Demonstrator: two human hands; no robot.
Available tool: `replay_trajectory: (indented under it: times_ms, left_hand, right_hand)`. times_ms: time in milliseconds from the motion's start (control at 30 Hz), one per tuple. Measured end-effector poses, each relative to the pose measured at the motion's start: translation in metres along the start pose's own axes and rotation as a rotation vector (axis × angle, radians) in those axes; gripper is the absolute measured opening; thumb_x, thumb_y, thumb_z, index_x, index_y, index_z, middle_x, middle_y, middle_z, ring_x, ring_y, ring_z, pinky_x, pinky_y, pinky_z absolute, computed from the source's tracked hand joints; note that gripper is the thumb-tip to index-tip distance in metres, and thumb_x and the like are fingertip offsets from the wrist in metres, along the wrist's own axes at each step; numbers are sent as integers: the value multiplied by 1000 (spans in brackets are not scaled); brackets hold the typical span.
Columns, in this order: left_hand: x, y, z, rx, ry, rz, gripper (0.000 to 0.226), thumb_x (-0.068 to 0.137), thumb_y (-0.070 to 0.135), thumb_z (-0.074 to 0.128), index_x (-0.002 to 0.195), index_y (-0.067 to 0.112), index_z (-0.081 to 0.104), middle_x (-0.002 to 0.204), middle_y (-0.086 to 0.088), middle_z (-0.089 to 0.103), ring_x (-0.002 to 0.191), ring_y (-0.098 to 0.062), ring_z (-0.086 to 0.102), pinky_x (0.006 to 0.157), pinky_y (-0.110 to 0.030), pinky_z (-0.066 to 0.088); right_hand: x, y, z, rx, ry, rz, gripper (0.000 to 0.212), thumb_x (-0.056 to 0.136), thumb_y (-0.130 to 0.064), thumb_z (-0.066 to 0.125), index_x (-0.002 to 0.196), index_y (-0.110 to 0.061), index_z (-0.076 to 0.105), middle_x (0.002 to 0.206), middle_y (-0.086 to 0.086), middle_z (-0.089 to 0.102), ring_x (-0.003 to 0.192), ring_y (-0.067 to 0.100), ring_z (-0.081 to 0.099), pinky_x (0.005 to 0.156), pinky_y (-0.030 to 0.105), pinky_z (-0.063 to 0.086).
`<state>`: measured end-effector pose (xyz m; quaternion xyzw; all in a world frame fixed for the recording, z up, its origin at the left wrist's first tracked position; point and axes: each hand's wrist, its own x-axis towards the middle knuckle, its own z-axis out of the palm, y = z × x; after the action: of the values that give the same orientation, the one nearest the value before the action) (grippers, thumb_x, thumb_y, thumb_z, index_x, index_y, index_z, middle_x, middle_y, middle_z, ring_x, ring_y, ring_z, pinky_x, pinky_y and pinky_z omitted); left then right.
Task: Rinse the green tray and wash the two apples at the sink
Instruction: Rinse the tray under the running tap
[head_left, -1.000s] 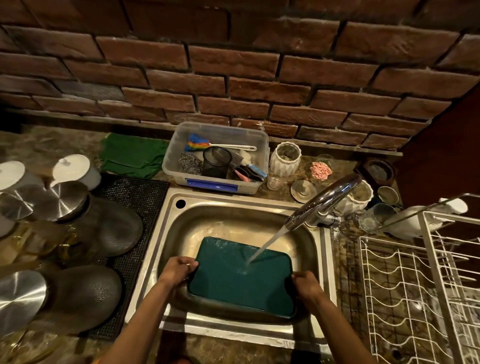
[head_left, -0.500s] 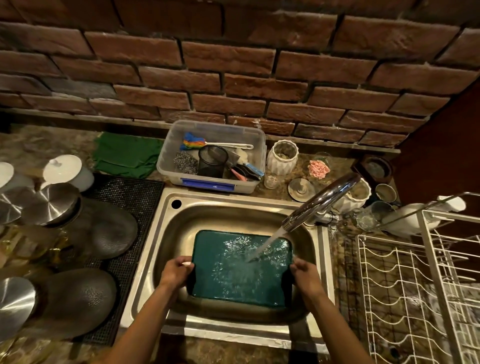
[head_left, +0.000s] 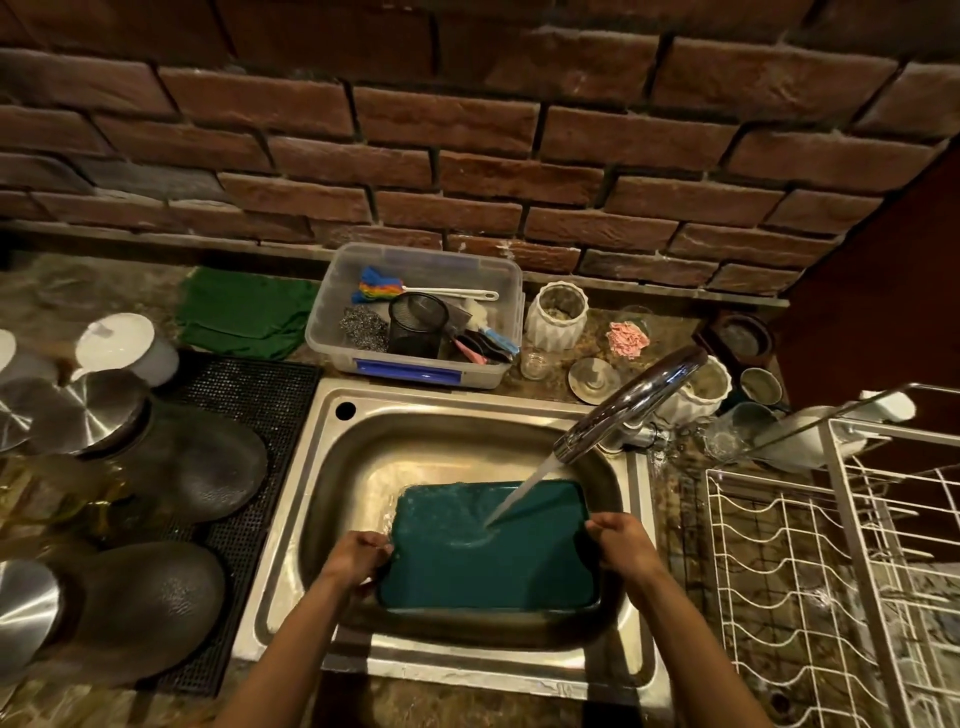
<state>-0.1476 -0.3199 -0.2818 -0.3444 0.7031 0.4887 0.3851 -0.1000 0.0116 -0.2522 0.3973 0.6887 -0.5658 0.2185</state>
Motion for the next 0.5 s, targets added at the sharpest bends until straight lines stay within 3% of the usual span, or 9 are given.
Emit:
replay_trajectory:
  times_ms: [233, 367, 433, 500]
  left_hand:
    - [-7, 24, -15, 4, 18, 83, 13, 95, 2, 58, 85, 7, 64, 80, -10, 63, 75, -19, 59, 56, -23, 43]
    - [-13, 36, -16, -36, -4, 172, 5, 94, 1, 60, 94, 6, 63, 84, -11, 61, 69, -15, 58, 44, -15, 51]
    - [-11, 38, -15, -53, 8, 205, 9, 94, 0, 60, 93, 8, 64, 83, -10, 63, 70, -15, 59, 49, -19, 53]
    - [-6, 35, -15, -61, 41, 225, 12, 94, 0, 60, 93, 10, 65, 81, -8, 65, 70, -14, 60, 57, -25, 51]
  right_hand:
    - [21, 37, 13, -58, 19, 136, 22, 98, 1, 49, 96, 7, 70, 79, 18, 67, 69, 27, 61, 61, 34, 48]
    - [20, 45, 21, -53, 12, 165, 25, 95, 7, 47, 95, 2, 72, 72, 14, 69, 62, 25, 63, 56, 30, 51]
    - [18, 45, 26, -21, 27, 172, 27, 93, 10, 49, 92, -1, 73, 70, 13, 71, 57, 23, 65, 46, 27, 51]
    - [17, 44, 28, 48, 46, 164, 29, 93, 13, 47, 90, 0, 73, 79, 18, 73, 62, 25, 67, 50, 29, 55]
